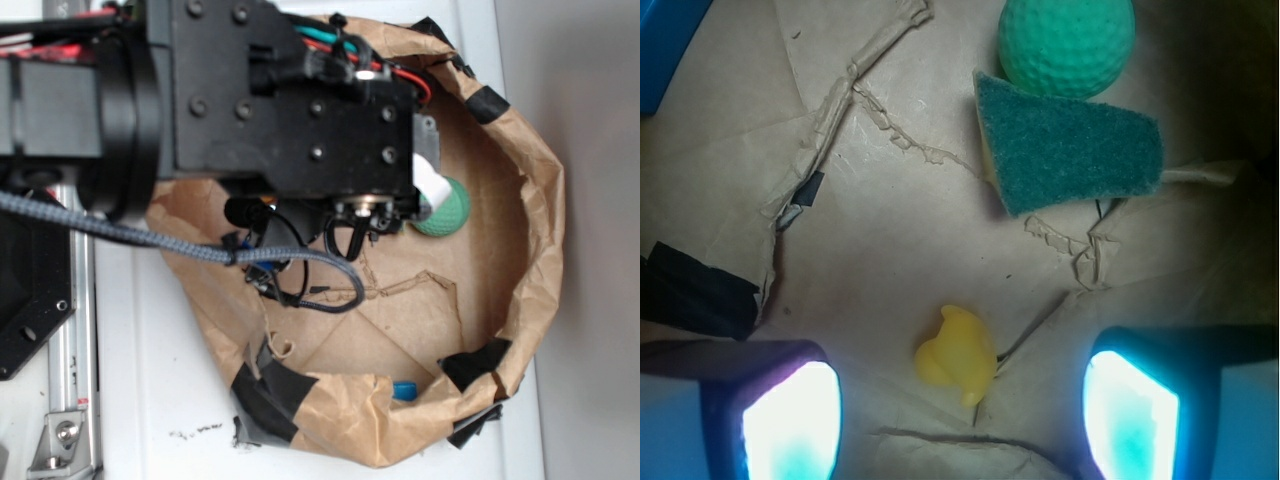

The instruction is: Grab the yellow duck.

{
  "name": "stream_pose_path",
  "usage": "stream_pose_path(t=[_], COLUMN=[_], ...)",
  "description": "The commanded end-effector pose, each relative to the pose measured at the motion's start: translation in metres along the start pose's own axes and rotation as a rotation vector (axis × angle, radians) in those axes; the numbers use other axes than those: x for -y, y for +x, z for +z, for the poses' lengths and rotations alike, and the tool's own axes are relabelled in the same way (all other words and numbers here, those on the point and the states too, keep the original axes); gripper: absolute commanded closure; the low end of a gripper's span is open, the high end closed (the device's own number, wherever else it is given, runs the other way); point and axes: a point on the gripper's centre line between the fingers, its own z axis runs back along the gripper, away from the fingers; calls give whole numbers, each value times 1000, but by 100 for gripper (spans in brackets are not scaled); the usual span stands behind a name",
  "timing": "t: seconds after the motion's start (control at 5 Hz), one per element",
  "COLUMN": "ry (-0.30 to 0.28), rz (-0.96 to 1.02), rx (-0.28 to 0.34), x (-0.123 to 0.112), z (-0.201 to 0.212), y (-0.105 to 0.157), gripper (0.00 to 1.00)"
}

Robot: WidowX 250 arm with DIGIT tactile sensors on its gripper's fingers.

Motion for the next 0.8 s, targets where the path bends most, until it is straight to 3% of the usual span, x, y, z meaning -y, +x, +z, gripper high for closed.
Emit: stream_pose_path(t=[0.0,0.2,0.6], ry=[19,20,-42], rz=[14,-41,-121], rx=[30,3,-14], x=[-3,0,-6], z=[8,-8,-32], y=[3,6,-11], gripper=[0,0,0])
